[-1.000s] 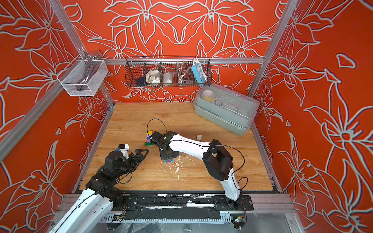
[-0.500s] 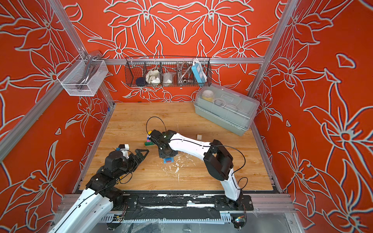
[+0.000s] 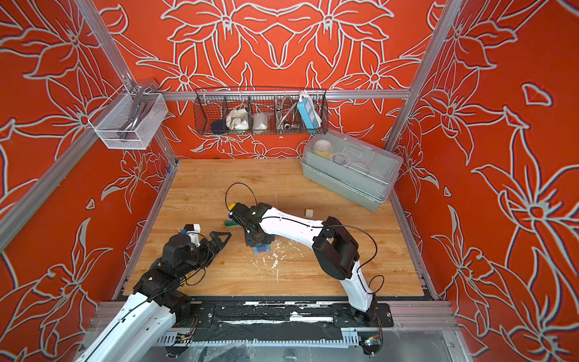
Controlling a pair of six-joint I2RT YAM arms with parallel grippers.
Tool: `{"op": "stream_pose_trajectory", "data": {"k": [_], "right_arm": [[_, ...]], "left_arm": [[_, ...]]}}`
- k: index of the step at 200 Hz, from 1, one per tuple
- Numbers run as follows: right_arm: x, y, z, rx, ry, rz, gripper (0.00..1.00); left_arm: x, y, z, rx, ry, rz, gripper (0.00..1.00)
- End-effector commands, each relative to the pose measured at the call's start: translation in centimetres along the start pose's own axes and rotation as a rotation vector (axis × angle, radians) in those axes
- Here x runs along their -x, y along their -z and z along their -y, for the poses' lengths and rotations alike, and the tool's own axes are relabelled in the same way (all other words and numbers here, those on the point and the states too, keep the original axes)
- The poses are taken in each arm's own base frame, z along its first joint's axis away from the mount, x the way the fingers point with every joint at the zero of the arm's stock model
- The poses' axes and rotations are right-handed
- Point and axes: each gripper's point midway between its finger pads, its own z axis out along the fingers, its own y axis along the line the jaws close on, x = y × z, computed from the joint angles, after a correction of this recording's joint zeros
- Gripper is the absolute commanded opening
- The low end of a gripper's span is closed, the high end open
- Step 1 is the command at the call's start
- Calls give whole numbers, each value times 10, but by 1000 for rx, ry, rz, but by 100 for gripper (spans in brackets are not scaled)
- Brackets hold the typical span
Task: Assemble the number 1 with lego
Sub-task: Assemble the lego brick with the lego brick.
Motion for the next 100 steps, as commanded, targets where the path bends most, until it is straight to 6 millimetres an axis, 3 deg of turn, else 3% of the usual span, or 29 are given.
{"op": "stream_pose_trajectory", "data": {"k": [1,100], "right_arm": [[-6,-8,1,-25,-3,-31,19],[-16,-11,3,-40,3,-44,19]], "left_arm": [[3,0,1,-7,-4,11,98],[3,1,1,-7,-4,14,98]]}}
